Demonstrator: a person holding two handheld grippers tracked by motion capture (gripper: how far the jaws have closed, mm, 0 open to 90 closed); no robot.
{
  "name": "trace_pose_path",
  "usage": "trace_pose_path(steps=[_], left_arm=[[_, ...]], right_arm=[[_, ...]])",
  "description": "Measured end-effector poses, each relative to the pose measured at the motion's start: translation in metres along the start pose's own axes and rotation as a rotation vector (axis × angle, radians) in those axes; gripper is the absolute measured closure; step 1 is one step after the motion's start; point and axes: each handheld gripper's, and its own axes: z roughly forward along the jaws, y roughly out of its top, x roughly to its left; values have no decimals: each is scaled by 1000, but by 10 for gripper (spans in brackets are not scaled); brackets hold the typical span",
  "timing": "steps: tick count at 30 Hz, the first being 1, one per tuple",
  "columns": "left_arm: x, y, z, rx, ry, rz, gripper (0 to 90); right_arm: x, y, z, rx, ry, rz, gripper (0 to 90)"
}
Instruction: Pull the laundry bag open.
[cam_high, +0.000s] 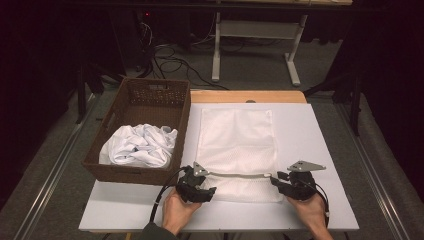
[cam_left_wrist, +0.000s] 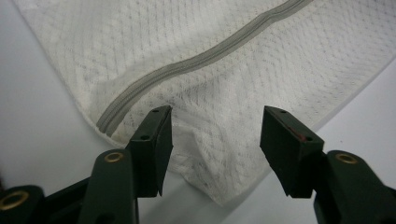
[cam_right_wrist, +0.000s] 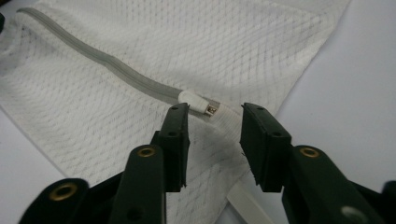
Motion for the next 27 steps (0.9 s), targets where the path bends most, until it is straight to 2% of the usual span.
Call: trace_pose_path(steps=[5,7,9,11,13,15,18,23,25,27], left_arm=[[-6,8,4,-5,-12,29,425],[-8,11,6,-5,-18,48,426],[-9,15,8,-3,-22,64,428],[-11,17,11,-6,-13,75,415],[-11,21,12,-4,-28,78,400],[-11,26,13,-17,-35,76,395],[-15,33,14,-32,-54,84,394],[-27,44,21,-10,-56,132,392],[-30,48,23,-9,-58,139,397],[-30,50,26,0,-91,133,427]], right_arm=[[-9,2,-4,-26,7,21,767],[-12,0,-6,-21,11,31,811],[-14,-2,-6,-5,8,16,842],[-16,-2,-6,-8,16,12,851],[-18,-3,-5,-14,36,27,852],[-19,-3,-3,-16,36,32,852],[-19,-2,-1,-11,25,12,851],[-18,-1,2,-17,14,11,860],[-17,0,6,-7,15,-5,866],[-14,0,10,9,9,-22,871]])
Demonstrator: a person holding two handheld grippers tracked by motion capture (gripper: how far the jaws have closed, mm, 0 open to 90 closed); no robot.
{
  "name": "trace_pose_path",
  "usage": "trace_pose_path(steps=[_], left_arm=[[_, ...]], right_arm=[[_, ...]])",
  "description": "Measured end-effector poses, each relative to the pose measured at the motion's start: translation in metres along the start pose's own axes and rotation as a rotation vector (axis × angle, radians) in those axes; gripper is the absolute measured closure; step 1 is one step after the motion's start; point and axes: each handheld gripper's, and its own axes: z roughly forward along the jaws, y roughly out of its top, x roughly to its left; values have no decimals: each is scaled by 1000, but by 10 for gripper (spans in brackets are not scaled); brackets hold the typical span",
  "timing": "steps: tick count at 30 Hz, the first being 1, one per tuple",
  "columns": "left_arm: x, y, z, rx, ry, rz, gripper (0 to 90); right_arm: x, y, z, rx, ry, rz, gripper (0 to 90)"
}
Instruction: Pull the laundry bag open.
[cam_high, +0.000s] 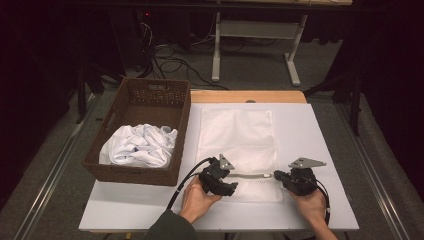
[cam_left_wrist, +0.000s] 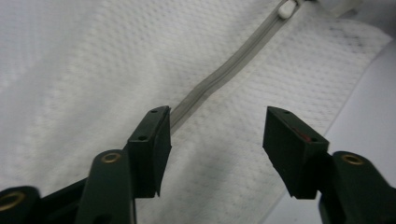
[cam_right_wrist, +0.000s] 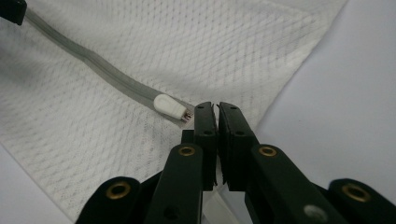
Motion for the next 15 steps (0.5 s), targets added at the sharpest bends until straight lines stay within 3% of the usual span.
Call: trace_pose_path(steps=[7,15], left_arm=[[-4,6,12,11,-24,1,449],[-11,17,30,19,-42,19,496]], right_arm=[[9,-1,12,48,2,-56,874],[11,-1,14,35,0,-85,900]])
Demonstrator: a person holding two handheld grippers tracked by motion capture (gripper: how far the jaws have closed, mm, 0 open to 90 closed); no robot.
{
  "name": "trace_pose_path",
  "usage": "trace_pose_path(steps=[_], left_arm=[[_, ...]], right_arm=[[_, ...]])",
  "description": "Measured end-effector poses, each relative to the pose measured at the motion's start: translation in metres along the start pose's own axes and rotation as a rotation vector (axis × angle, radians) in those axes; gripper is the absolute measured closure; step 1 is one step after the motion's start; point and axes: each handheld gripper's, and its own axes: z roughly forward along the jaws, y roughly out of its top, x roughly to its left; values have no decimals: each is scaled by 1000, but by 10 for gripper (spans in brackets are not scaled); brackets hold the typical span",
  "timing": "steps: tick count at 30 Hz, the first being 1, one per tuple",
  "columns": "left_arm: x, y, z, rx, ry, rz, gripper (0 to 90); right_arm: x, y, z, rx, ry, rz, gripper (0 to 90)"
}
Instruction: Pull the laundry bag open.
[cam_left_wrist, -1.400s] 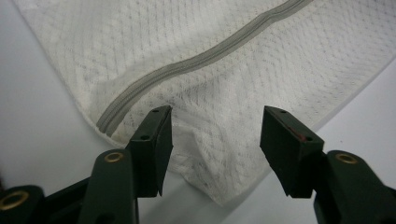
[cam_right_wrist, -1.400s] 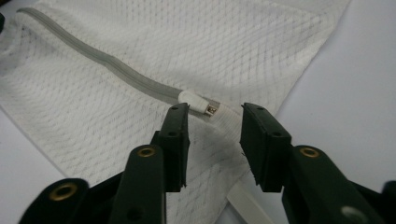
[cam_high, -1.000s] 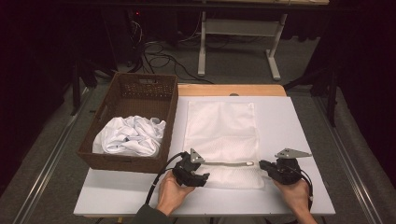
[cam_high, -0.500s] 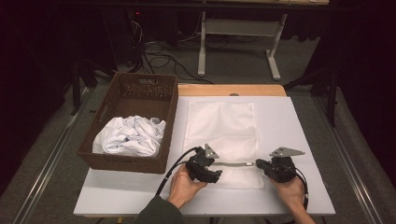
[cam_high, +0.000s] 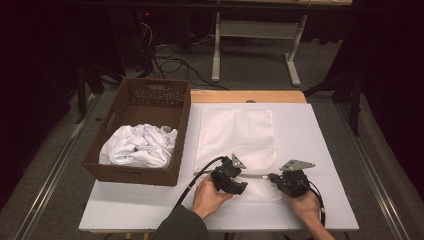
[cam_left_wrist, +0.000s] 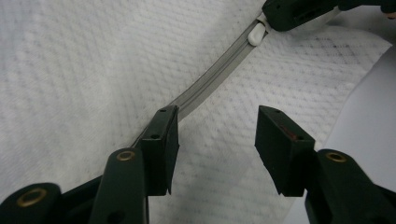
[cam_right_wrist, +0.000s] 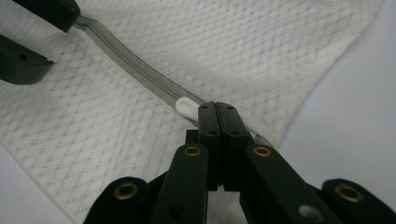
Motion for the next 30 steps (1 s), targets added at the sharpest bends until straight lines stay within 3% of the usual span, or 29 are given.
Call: trace_pose_path(steps=[3,5,10,18,30], left_arm=[[-1,4,4,-1,-5,-1,507],[-3,6,6,-5,-6,-3,514],[-6,10,8,-10,-4,-1,524],[-14,20,20,-9,-30,13,566],[-23,35,40,-2,-53,33,624]], right_arm=[[-1,1,-5,-32,-9,13,900],[-5,1,-8,-38,-8,43,900],[-8,-1,-9,-32,-15,64,900],[-6,-4,-4,3,-10,47,900],[-9,-5,-8,-19,-9,73,900]])
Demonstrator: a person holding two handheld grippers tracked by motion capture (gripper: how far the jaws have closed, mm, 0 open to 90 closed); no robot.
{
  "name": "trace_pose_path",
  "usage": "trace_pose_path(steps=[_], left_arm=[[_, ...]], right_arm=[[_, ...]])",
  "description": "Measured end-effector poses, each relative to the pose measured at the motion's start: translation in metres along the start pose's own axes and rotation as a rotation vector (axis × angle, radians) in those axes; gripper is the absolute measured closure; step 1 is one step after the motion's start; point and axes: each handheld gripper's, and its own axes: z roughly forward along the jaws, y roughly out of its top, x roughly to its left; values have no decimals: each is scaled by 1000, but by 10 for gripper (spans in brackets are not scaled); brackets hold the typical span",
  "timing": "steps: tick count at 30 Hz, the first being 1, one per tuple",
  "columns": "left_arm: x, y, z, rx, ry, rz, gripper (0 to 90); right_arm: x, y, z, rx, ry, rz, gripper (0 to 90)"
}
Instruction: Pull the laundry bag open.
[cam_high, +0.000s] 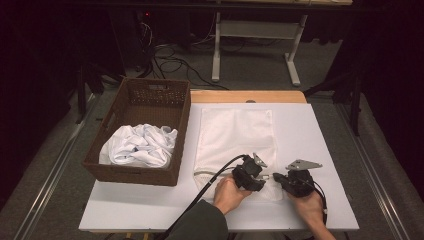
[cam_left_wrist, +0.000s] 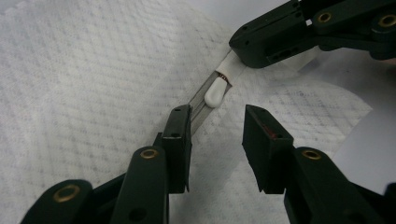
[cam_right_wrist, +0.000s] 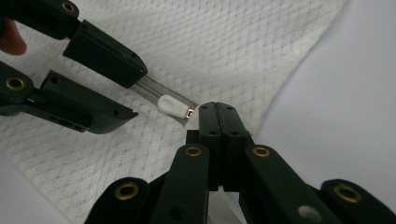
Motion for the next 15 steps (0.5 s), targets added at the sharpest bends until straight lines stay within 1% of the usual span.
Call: trace_pose_path(steps=[3,7,9,15], left_arm=[[0,1,3,-6,-10,-6,642],[3,2,5,-18,-24,-17,735],[4,3,7,-21,-34,-31,743],[5,6,11,-21,-21,-31,756]], right_arm=[[-2,0,1,7,6,11,900],[-2,-1,3,18,8,13,900],[-3,-1,3,19,7,13,900],[-3,-1,3,17,10,19,900]])
